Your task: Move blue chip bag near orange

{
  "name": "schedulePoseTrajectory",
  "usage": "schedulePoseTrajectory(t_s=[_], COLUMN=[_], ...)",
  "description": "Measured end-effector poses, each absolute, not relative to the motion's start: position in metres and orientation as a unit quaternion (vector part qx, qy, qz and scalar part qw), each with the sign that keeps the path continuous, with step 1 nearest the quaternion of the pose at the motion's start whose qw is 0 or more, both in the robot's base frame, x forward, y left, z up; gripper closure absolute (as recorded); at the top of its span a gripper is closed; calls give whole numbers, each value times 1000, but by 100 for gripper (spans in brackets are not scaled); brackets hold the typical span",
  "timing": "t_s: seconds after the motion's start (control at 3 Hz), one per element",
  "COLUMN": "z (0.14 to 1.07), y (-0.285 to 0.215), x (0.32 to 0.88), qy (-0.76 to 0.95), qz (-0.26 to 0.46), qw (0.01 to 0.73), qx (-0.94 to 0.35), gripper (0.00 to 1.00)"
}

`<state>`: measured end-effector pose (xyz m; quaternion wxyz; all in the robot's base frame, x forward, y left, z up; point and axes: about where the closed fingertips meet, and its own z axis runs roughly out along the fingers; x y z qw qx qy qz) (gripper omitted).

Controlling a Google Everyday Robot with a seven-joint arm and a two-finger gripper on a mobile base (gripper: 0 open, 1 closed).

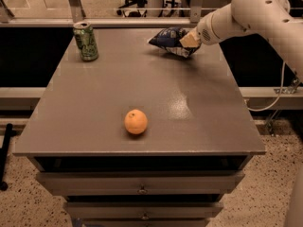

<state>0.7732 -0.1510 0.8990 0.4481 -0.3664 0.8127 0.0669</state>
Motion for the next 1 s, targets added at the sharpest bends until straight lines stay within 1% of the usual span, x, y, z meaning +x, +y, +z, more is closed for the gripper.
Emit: schedulePoseTrajectory(t_s=[0.33, 1.0], z=[931, 927], y=[-144, -140], x=[736, 738], qy=[796, 796], qz=[64, 62], qw=[455, 449], qx=[-394, -401], gripper=[100, 100])
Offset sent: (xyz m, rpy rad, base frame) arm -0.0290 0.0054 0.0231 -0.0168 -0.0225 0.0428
